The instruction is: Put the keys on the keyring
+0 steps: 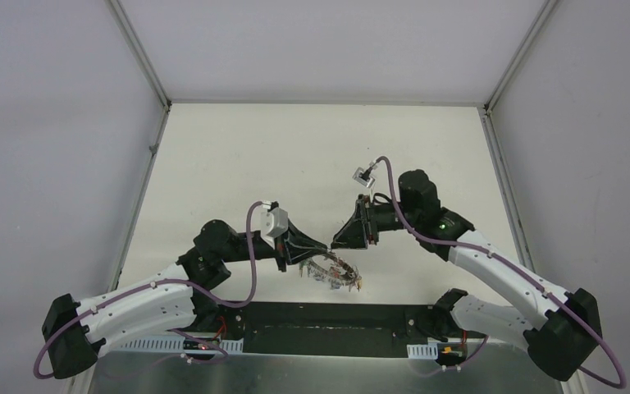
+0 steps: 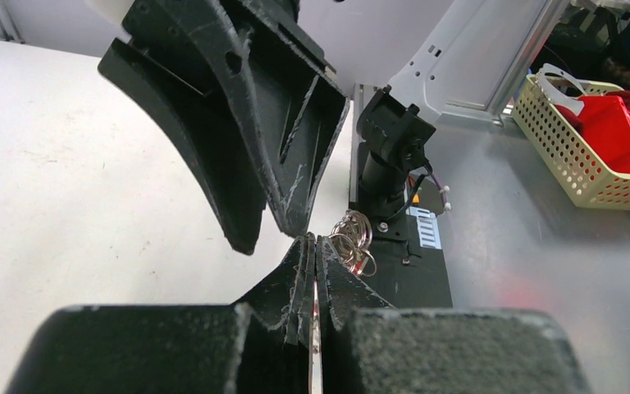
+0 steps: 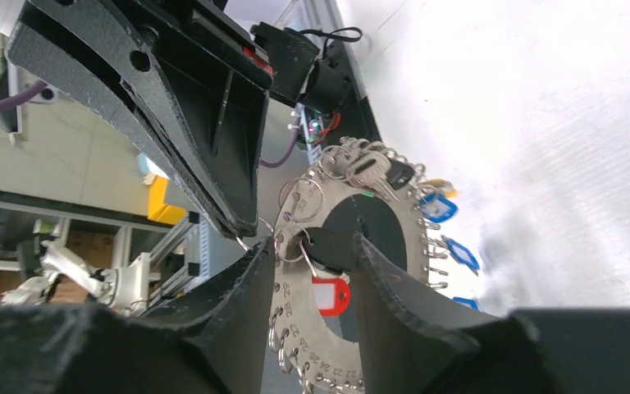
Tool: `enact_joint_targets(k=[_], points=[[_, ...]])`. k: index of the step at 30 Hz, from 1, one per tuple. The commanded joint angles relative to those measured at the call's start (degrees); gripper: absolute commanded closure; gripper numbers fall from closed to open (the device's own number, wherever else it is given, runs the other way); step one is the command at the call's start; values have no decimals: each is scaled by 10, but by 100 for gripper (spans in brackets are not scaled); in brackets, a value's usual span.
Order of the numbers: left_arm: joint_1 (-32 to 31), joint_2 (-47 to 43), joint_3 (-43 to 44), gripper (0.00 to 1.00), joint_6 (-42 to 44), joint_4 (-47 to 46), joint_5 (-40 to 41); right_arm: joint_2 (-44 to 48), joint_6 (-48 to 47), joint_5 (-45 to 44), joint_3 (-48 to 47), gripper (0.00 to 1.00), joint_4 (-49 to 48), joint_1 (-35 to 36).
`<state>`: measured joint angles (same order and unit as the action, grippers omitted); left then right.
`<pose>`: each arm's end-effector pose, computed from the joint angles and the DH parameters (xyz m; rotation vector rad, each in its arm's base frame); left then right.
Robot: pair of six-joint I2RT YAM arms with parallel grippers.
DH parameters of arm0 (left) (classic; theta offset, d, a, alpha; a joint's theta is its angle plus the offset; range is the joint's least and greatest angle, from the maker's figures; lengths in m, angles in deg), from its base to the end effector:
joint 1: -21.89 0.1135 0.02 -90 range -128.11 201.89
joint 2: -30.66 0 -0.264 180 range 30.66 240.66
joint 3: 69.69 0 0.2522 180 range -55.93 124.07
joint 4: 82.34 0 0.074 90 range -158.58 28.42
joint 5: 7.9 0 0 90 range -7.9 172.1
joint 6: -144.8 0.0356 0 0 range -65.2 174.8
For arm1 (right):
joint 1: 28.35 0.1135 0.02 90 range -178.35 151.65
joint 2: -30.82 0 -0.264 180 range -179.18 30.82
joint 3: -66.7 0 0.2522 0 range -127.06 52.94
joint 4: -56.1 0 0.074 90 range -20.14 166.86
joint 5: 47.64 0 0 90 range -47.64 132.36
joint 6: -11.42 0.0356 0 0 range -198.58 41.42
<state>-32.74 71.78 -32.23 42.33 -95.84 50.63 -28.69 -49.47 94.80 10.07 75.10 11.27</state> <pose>0.0865 -0.1540 0.2889 0.9998 1.2089 -1.3263 0.1567 0.1663 0.2927 -0.8753 1.9967 1.6303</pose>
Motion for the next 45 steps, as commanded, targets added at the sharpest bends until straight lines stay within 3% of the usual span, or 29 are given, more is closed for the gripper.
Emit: enact_joint_targets(k=[1, 11, 20, 25, 29, 36, 41, 45], points=[[4, -15, 38, 100, 21, -14, 29, 42, -53, -65, -30, 56, 60, -8], [4, 68, 147, 100, 65, 115, 80, 103, -68, -220, -25, 20, 127, -26], [7, 216, 273, 100, 115, 159, 240, 160, -83, -362, -36, 14, 223, -31], [29, 285, 315, 100, 119, 142, 269, 206, -53, -480, -22, 7, 270, -33], [47, 325, 295, 100, 100, 92, 260, 242, -35, -500, -1, 3, 270, -32], [57, 344, 189, 100, 82, 32, 265, 241, -28, -494, 14, 3, 274, -32], [57, 299, 104, 100, 41, 10, 288, 228, -30, -491, 15, 2, 275, -33], [57, 248, 73, 100, 29, 59, 294, 213, -28, -481, 16, 2, 270, -33]])
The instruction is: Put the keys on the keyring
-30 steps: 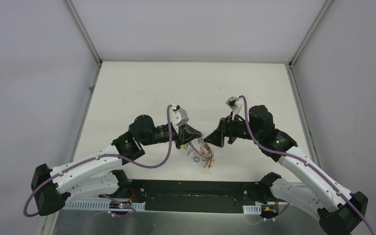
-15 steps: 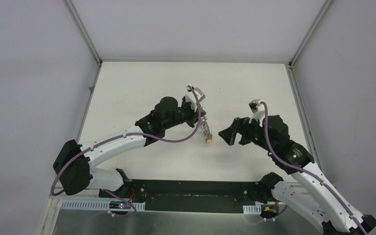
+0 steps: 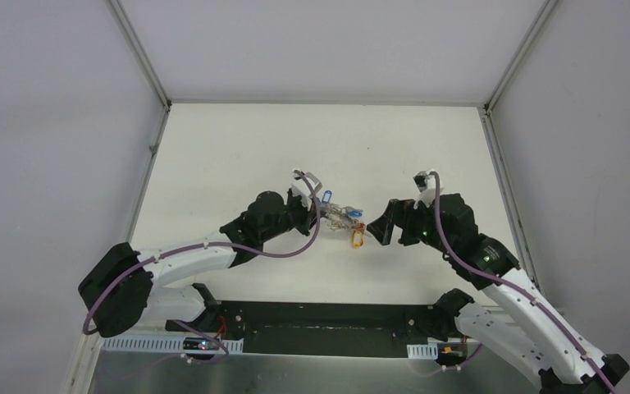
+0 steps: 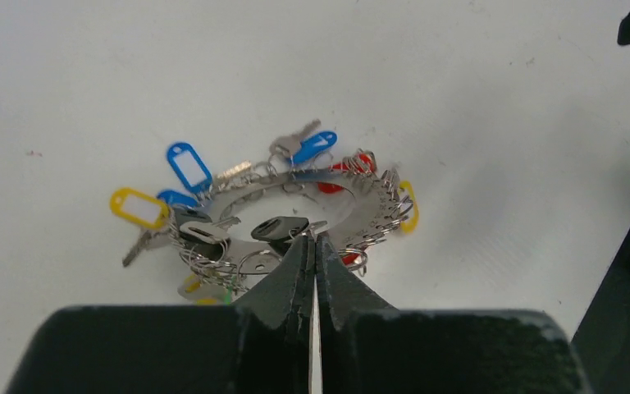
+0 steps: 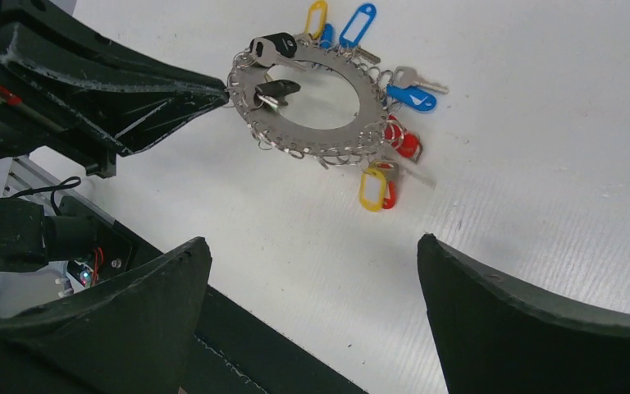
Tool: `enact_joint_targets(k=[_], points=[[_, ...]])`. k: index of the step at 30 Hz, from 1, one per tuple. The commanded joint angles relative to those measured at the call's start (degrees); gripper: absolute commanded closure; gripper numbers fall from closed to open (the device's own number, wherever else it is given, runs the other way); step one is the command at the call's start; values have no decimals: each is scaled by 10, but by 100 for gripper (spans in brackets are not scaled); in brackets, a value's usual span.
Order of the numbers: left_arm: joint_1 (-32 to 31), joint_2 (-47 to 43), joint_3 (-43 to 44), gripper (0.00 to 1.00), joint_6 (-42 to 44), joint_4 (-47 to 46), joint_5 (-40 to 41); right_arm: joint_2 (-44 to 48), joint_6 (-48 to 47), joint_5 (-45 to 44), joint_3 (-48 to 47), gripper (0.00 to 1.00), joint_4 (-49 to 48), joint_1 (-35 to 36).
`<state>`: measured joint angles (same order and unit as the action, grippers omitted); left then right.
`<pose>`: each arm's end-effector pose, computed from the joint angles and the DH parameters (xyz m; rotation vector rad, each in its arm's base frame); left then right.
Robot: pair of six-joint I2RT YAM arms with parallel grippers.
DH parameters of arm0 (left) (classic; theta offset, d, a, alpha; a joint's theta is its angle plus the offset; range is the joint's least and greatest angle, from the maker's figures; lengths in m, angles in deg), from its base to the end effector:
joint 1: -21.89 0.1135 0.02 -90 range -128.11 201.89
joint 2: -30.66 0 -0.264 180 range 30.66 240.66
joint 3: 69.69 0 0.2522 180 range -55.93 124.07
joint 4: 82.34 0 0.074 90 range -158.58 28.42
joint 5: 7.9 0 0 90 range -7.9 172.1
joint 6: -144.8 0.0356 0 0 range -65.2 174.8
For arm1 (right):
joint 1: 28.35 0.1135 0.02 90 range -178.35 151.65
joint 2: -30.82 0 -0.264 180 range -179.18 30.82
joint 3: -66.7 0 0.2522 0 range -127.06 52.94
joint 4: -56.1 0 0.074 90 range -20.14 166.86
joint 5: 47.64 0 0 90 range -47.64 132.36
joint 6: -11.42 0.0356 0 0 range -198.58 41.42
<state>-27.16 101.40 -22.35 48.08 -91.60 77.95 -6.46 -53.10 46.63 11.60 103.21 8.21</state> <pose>0.1754 -0.2060 0.2358 0.7291 1.7359 -0.7463 0.1153 0.0888 0.2970 -0.2561 2.1505 0.7226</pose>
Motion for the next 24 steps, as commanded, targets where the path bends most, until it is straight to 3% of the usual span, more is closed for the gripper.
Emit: enact_joint_targets(k=[1, 3, 5, 7, 10, 13, 19, 24], points=[[1, -60, -31, 100, -33, 31, 24, -13, 9, 5, 1, 2, -12, -2], [1, -85, -44, 98, -42, 53, 26, -19, 11, 10, 4, 2, -18, -3], [1, -109, -58, 88, -54, 67, 26, -24, 13, 16, 6, 1, -24, -3], [1, -131, -68, 73, -66, 85, 25, -29, 12, 31, 7, 0, -30, -3], [1, -156, -64, 38, -90, 132, 29, -42, 10, 48, 5, 0, -37, -4], [1, -167, -40, 19, -109, 194, 33, -55, 4, 56, -2, 0, -37, -6], [20, -145, -1, 7, -118, 228, -12, -79, -12, 73, -4, 0, -50, -17], [108, -129, 0, 2, -159, 232, -88, -103, -28, 98, 0, 0, -54, -54]])
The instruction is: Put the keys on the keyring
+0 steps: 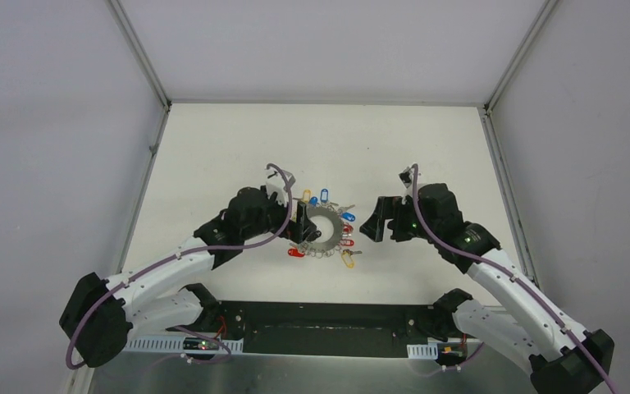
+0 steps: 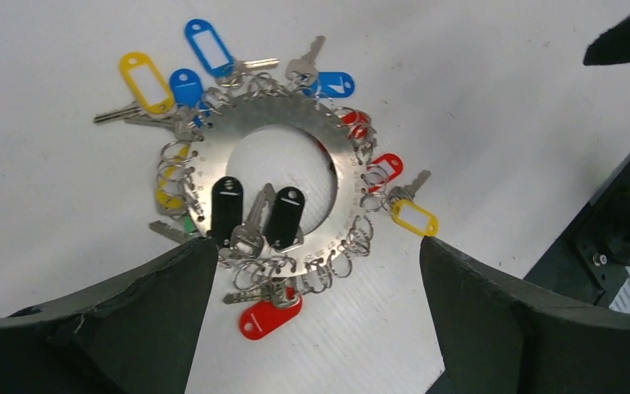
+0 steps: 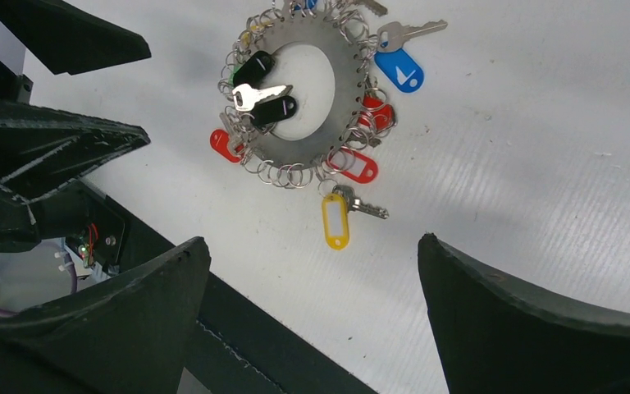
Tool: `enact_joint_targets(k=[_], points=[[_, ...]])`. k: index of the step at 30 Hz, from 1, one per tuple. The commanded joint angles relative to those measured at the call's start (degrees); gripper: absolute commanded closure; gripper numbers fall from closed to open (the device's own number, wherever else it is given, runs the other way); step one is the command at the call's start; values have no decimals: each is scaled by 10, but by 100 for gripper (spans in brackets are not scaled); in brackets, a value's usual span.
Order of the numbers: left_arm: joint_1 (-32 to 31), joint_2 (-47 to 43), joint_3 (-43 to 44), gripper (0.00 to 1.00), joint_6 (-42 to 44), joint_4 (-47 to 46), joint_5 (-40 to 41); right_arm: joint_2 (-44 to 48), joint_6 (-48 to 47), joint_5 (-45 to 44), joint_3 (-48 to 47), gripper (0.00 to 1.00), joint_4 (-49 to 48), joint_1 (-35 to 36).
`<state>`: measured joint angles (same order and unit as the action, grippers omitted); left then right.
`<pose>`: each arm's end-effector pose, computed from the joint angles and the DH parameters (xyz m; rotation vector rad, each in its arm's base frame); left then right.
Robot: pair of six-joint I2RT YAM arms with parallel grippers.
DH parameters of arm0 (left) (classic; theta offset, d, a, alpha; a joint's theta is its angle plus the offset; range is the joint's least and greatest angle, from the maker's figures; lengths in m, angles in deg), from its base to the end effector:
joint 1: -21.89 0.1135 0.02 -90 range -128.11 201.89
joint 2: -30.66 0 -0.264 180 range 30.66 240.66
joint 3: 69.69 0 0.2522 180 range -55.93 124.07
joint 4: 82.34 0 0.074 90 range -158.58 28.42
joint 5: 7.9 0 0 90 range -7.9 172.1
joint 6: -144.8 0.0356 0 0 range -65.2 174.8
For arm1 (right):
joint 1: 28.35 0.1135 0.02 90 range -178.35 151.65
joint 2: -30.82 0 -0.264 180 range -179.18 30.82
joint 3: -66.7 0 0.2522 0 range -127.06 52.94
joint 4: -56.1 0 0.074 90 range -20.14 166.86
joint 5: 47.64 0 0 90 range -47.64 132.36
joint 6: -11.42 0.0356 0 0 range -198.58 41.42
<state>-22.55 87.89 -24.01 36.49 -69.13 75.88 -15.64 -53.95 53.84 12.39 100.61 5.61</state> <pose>0.1569 -0.1593 0.2392 0.5440 2.0223 -0.7945 0.1415 0.1038 0.2743 -0.3038 2.2907 0.7695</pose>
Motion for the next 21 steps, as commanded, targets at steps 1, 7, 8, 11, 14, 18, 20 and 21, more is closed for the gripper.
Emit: enact_joint_targets(k=[1, 7, 8, 11, 14, 18, 20, 21], points=[[85, 4, 11, 1, -50, -1, -85, -12, -22, 29, -5, 0, -29, -40], [218, -50, -36, 1, -67, -20, -152, -14, -53, 51, 27, 0, -35, -139], [241, -63, -42, 1, -67, -15, -158, -14, -58, 54, 32, 0, -36, -162], [303, -123, -56, 1, -61, 10, -151, -12, -74, 57, 51, 1, -38, -233], [327, -178, -55, 1, -28, 62, -117, -8, -96, 22, 67, 1, -39, -276], [328, -227, -50, 1, 16, 117, -43, -6, -108, -30, 75, 1, -71, -286], [328, -242, -57, 1, 24, 121, -18, 1, -109, -48, 85, 1, -102, -286], [328, -247, -61, 1, 24, 121, -1, 5, -110, -65, 91, 1, -116, -286]])
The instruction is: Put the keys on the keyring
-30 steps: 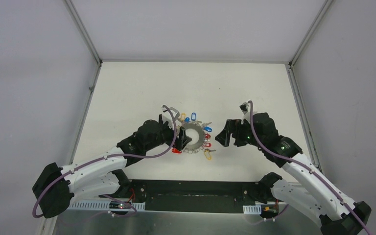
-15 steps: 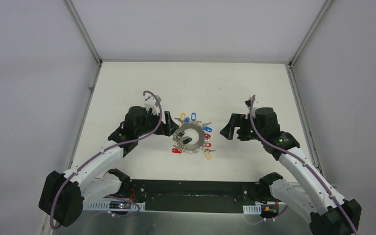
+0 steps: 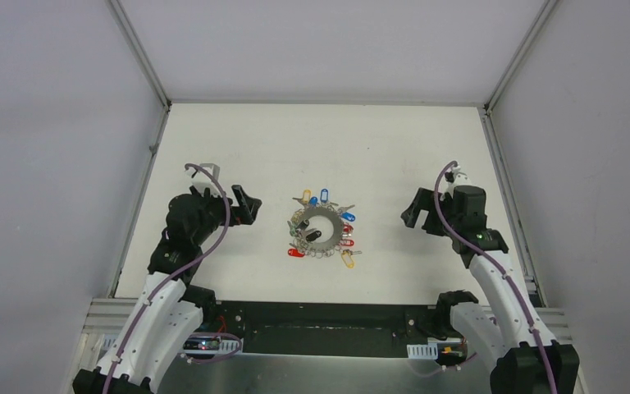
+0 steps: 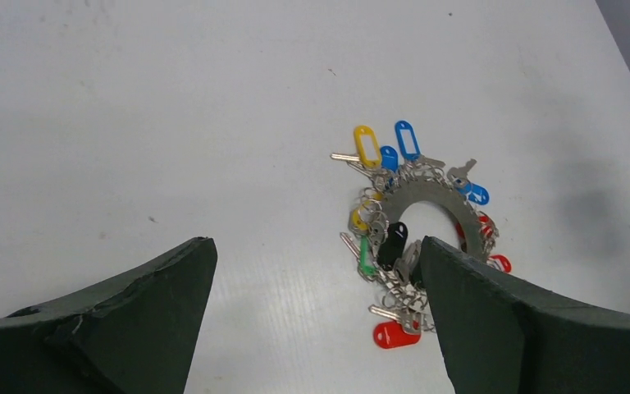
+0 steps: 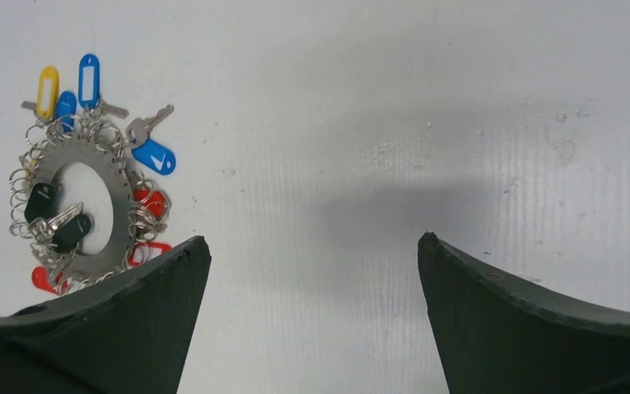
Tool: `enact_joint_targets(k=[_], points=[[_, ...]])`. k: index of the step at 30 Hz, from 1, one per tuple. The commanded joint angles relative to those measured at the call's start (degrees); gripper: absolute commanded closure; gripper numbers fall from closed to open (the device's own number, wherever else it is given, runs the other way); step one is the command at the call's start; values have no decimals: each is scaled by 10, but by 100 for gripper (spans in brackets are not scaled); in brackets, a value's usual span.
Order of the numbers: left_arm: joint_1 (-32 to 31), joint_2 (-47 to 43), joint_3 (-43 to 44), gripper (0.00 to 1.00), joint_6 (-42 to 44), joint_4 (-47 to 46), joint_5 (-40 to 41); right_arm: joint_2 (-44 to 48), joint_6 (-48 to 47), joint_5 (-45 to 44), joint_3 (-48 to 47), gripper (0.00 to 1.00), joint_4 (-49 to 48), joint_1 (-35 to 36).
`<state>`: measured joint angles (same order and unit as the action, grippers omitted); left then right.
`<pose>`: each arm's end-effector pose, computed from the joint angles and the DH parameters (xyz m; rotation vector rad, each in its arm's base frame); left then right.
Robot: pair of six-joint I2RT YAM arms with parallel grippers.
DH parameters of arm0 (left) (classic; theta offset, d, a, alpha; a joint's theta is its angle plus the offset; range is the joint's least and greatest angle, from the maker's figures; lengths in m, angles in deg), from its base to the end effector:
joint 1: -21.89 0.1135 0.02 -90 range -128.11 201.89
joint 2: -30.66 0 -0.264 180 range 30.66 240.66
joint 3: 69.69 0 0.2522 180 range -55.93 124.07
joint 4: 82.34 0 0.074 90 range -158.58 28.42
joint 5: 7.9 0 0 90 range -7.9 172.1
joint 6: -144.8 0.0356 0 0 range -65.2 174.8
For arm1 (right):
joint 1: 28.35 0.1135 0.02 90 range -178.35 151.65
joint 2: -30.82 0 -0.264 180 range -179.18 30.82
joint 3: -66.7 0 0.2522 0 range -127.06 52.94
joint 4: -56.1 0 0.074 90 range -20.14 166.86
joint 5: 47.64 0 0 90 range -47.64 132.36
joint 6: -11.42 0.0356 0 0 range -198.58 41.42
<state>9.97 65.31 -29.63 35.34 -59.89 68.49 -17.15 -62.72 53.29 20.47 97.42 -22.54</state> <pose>0.1526 -0.0408 0.2556 0.0423 1.9027 -0.5969 0.1734 0.0244 0.2275 0.1081 2.3389 0.4108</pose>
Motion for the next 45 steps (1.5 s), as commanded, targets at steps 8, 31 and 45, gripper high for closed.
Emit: enact_joint_targets(k=[8, 31, 45], points=[[2, -40, -56, 2, 44, -15, 238, 66, -51, -164, 100, 1, -188, -4], [4, 373, -91, 2, 237, -497, 287, -132, -109, -248, 214, 1, -656, -6], [40, 511, -71, 1, 242, -597, 250, -270, -134, -227, 140, 1, -689, -11]])
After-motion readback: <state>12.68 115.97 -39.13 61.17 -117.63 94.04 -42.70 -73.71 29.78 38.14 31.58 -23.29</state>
